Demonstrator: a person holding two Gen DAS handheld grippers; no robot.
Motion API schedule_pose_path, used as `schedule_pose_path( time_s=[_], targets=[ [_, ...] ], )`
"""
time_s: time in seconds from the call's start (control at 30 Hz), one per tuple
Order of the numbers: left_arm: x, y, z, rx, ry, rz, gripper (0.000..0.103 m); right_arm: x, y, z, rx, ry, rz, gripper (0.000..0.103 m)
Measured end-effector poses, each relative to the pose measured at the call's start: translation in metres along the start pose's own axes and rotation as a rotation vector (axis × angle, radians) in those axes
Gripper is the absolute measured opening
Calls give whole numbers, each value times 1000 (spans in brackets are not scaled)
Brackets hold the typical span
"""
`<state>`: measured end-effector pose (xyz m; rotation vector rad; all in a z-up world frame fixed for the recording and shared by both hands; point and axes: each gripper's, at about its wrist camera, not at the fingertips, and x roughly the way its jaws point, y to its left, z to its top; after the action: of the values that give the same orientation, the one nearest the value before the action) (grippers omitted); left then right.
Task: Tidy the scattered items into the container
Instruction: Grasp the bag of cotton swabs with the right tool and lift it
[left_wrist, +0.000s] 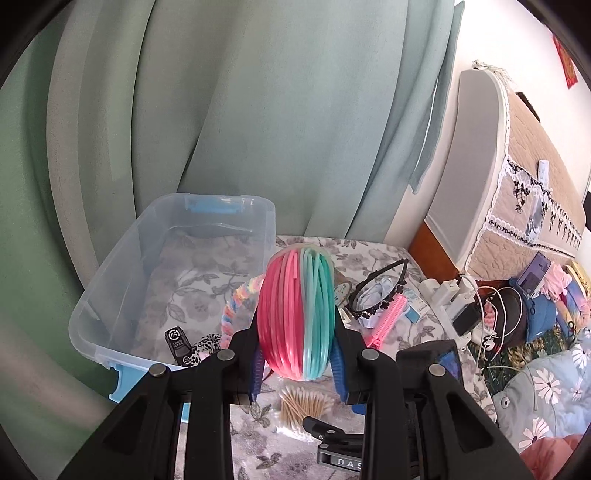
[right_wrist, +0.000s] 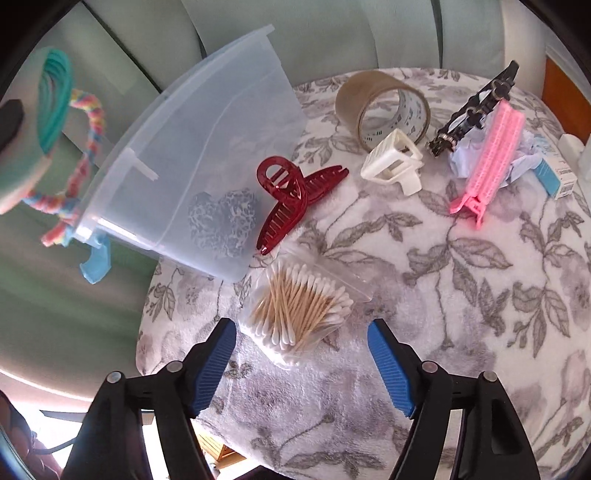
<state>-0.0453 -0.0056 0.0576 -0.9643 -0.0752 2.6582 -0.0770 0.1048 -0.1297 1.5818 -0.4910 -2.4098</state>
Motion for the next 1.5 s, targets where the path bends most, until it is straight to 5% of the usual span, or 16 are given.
schedule_pose_path(
  time_s=[0.6,0.93,1.23,1.5],
  targets=[
    [1,37,4,-78,-13,-4,31,63,26,9,-34,39,-187,75],
    [0,36,3,-84,-8,-13,31,51,15,2,-14,34,-184,57],
    [-4,35,3,-81,-11,-1,31,27,-1,-6,38,14,-156,55],
    [-8,33,4,-80,-20,2,31,-34,-12,0,75,-119,-146,55]
  ],
)
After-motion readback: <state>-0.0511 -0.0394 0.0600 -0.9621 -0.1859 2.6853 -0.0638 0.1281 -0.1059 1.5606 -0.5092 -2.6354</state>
